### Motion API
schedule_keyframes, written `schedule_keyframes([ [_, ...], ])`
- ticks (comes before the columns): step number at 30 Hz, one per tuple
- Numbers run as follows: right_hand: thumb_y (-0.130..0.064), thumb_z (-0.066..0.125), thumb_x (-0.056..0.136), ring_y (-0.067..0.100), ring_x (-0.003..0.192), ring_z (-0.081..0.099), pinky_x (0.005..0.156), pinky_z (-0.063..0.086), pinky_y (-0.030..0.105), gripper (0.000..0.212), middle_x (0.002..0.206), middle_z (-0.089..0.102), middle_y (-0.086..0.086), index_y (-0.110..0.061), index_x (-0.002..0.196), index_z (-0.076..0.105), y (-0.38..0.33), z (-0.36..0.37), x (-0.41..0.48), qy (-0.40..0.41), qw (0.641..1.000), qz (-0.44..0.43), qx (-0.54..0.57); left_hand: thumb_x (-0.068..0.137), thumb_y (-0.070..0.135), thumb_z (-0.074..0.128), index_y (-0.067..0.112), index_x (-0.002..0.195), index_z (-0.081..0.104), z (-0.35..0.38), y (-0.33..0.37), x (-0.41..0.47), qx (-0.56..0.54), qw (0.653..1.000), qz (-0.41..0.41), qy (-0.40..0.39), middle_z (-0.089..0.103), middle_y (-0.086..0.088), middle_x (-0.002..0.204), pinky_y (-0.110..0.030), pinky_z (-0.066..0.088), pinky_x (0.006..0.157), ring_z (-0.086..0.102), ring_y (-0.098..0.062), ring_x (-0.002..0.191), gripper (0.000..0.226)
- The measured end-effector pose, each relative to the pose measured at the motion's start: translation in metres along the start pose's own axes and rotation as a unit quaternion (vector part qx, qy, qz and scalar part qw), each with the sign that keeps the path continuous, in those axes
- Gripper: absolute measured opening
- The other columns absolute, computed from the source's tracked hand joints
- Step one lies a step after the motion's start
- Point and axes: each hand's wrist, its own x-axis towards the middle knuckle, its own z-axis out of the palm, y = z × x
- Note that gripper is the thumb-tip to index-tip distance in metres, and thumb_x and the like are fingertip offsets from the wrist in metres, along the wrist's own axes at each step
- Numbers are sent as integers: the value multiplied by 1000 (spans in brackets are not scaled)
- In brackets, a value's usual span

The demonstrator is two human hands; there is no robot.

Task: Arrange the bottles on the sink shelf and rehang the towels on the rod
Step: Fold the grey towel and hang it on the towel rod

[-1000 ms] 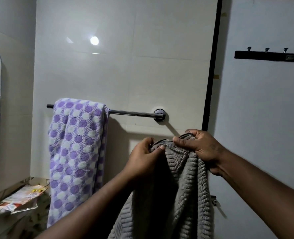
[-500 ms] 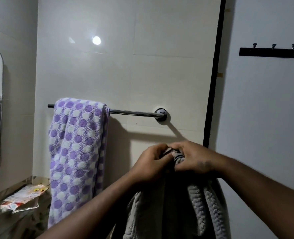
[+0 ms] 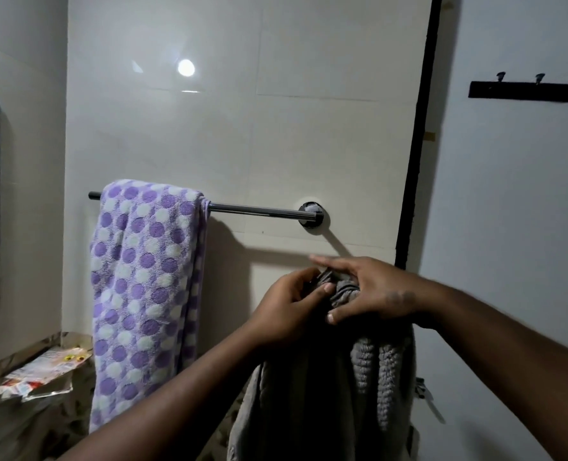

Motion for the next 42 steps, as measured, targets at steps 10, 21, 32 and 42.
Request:
schedule_keyframes([
  [10, -44, 65, 66, 20, 71, 68, 68, 54, 35, 18, 65, 68, -1, -27, 73, 65, 25, -24, 6, 252, 956, 43, -143, 80, 30, 50, 29, 97, 42, -36, -20, -41, 321, 946, 20, 37, 60, 6, 91, -49, 51, 73, 59, -28, 84, 19],
  [21, -32, 68, 72, 29, 73, 65, 71, 56, 38, 14, 70, 67, 2, -20, 66, 65, 76, -54, 1, 322, 915, 189, -152, 99, 34, 60, 71, 147, 10, -99, -28, -76, 377, 886, -45, -266, 27, 26, 152, -25, 41, 113, 45, -1, 139, 79],
  [32, -23, 71, 83, 29, 65, 61, 58, 41, 30, 24, 67, 65, 14, -6, 67, 64, 98, -67, -14, 353, 898, 245, -93, 88, 31, 71, 29, 90, 77, -156, -69, -104, 348, 918, -66, -178, 69, 1, 96, -36, 47, 71, 65, -30, 82, 6],
  [42, -38, 72, 74, 27, 71, 65, 58, 43, 28, 30, 73, 68, 10, -8, 72, 65, 10, -51, 28, 305, 930, 187, -80, 92, 50, 68, 45, 141, 45, 25, -28, -98, 178, 977, 34, -114, 48, 24, 140, -31, 55, 96, 54, 0, 126, 54],
])
